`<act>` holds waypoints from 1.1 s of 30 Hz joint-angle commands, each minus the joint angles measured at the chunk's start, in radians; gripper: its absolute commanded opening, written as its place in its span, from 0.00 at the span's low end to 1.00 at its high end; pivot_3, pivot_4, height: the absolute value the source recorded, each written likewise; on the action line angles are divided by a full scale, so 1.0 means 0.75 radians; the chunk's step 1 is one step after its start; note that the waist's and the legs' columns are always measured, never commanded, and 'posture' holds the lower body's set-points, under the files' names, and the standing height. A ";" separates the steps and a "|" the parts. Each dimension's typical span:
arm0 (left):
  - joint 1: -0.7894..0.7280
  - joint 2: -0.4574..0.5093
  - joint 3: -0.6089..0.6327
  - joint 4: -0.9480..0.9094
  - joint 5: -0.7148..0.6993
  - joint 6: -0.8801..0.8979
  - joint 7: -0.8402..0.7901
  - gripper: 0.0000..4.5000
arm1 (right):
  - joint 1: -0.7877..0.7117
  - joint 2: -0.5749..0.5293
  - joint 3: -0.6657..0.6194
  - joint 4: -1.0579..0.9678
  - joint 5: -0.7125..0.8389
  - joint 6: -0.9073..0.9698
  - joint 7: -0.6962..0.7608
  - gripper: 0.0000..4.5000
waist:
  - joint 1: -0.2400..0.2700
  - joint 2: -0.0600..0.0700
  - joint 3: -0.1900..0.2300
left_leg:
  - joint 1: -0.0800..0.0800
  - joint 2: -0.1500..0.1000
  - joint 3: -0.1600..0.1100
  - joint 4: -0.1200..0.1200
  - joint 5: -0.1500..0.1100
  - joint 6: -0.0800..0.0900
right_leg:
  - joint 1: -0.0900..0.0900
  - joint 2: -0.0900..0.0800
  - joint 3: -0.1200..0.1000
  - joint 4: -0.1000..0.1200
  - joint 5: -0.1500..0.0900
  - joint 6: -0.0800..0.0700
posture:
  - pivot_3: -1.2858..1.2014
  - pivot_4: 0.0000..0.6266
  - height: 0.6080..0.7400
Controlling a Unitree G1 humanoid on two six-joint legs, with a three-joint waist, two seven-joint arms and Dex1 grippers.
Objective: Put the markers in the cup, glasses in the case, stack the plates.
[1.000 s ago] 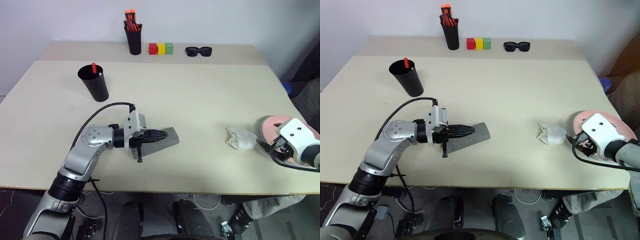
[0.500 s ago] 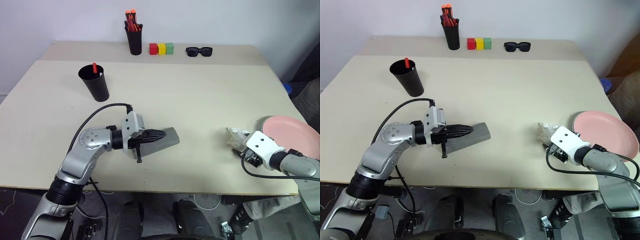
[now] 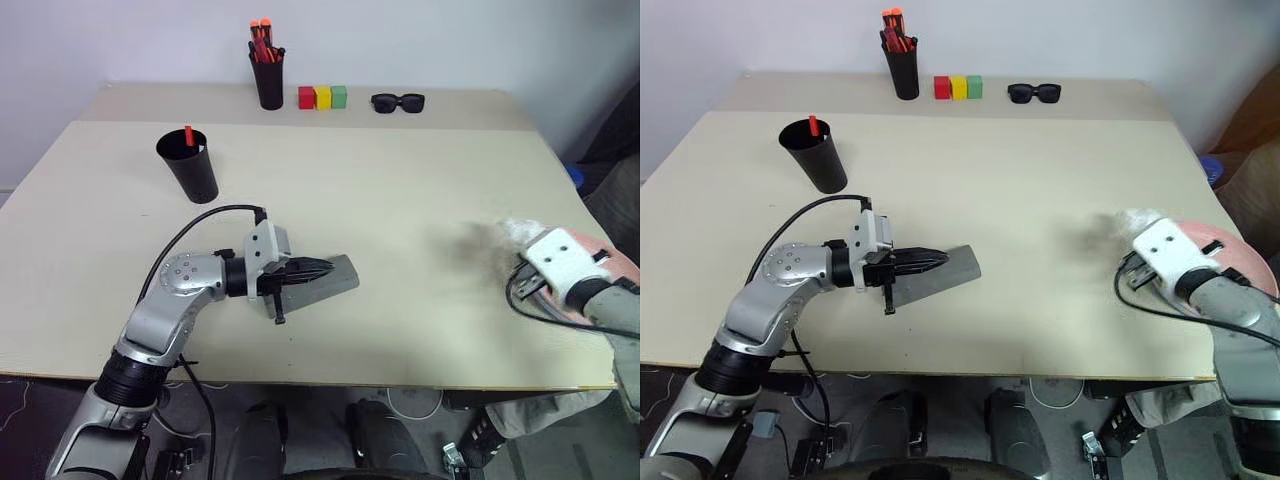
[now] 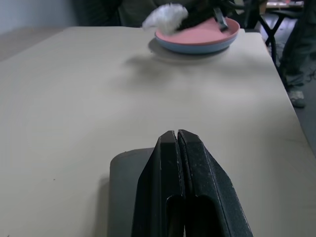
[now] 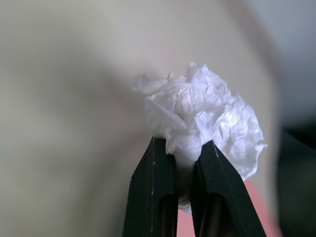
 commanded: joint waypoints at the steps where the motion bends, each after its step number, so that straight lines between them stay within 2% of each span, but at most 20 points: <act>1: -0.057 -0.036 0.001 0.006 -0.015 -0.002 0.010 0.00 | 0.037 -0.059 -0.041 0.093 -0.079 0.024 -0.043 0.01 | 0.000 0.000 0.000 | 0.000 0.000 0.000 0.000 0.000 0.000 | 0.000 0.000 0.000 0.000 0.000 0.000 | 0.52 0.24 0.89; 4: -0.080 -0.057 0.004 0.031 -0.007 -0.002 0.020 0.00 | 0.024 -0.044 -0.046 0.137 -0.046 0.029 -0.030 0.25 | -0.008 0.001 -0.001 | 0.000 0.000 0.000 -0.001 0.000 0.000 | 0.000 0.000 0.000 0.000 0.001 0.001 | 0.52 0.24 0.89; 9: -0.037 -0.031 0.052 0.041 0.005 -0.021 0.043 0.00 | -0.033 -0.062 0.019 0.188 -0.086 -0.033 -0.050 0.80 | -0.029 0.003 -0.001 | 0.002 0.000 0.000 -0.002 0.000 0.000 | 0.000 0.001 0.000 0.000 0.001 0.002 | 0.52 0.24 0.89; 11: -0.024 -0.026 0.072 0.044 0.017 -0.023 0.076 0.00 | -0.063 -0.075 0.043 0.211 -0.088 -0.079 -0.034 0.99 | -0.032 0.003 -0.001 | 0.002 0.000 0.000 -0.002 0.000 0.000 | 0.000 0.001 0.000 0.000 0.001 0.002 | 0.52 0.24 0.89; 13: 0.002 -0.019 0.131 0.054 0.029 -0.017 0.152 0.00 | -0.127 -0.055 0.063 0.202 -0.040 -0.142 -0.004 0.99 | -0.037 0.003 -0.001 | 0.002 0.000 0.000 -0.002 0.000 0.000 | 0.000 0.000 0.000 0.000 0.001 0.002 | 0.52 0.24 0.89; 18: 0.110 0.001 0.292 0.107 0.202 -0.119 0.448 0.00 | -0.320 0.105 0.138 0.186 0.176 -0.251 0.129 0.99 | -0.048 0.002 -0.001 | 0.003 0.001 -0.001 -0.003 0.000 0.000 | 0.001 0.001 0.000 0.001 0.001 0.003 | 0.52 0.24 0.89; 23: 0.261 0.049 0.505 0.037 0.169 -0.083 0.566 0.00 | -0.475 0.253 0.213 0.302 0.328 -0.320 0.254 0.99 | -0.042 0.002 0.000 | 0.003 0.001 0.001 -0.003 0.000 0.000 | 0.000 0.000 0.000 0.001 0.001 0.003 | 0.52 0.24 0.89; 28: 0.370 0.060 0.632 0.001 0.165 -0.068 0.662 0.00 | -0.566 0.301 0.291 0.439 0.375 -0.378 0.371 0.99 | -0.022 0.001 0.000 | 0.002 0.001 0.001 -0.002 0.000 0.001 | 0.001 -0.001 -0.001 0.000 0.001 0.003 | 0.52 0.24 0.89; 33: 0.453 0.041 0.676 -0.086 0.156 -0.029 0.725 0.00 | -0.636 0.320 0.349 0.582 0.376 -0.432 0.439 0.99 | -0.012 0.001 0.000 | 0.002 0.001 0.002 -0.002 0.000 0.001 | 0.000 -0.001 -0.001 0.001 0.001 0.002 | 0.52 0.24 0.89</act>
